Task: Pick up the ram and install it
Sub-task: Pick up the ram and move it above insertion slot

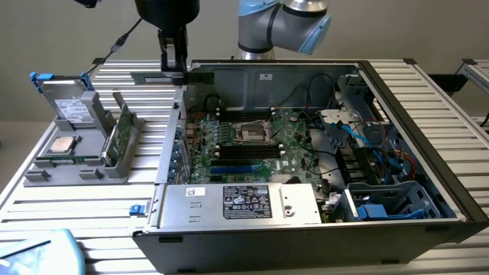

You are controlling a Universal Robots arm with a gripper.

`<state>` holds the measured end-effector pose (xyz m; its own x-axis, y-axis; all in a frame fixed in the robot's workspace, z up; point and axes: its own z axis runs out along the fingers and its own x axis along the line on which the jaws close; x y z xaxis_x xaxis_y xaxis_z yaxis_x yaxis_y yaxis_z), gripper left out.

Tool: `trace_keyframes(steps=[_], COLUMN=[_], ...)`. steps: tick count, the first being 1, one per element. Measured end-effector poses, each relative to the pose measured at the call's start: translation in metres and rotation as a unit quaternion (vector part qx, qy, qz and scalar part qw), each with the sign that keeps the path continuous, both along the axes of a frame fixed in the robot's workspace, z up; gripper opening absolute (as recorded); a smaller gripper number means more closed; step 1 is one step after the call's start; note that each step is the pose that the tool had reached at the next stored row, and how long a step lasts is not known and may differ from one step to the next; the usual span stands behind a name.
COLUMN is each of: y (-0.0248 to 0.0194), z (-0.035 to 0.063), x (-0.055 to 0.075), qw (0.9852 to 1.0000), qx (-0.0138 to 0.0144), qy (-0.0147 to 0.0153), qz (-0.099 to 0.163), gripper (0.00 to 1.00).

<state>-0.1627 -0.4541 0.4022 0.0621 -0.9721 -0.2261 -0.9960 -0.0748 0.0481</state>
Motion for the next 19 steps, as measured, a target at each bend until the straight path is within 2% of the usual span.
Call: trace_keyframes(steps=[10,13,19], y=[-0.0001,-0.0001,0.0008], z=[0.0014,0.0013,-0.002], x=[0.046,0.059,0.087], qw=[1.0,0.9999,0.9999], qx=[0.0097,0.0111,0.0113], qy=[0.0001,0.0,0.0], qz=[0.0,0.0,0.0], gripper=[0.14,0.14,0.14])
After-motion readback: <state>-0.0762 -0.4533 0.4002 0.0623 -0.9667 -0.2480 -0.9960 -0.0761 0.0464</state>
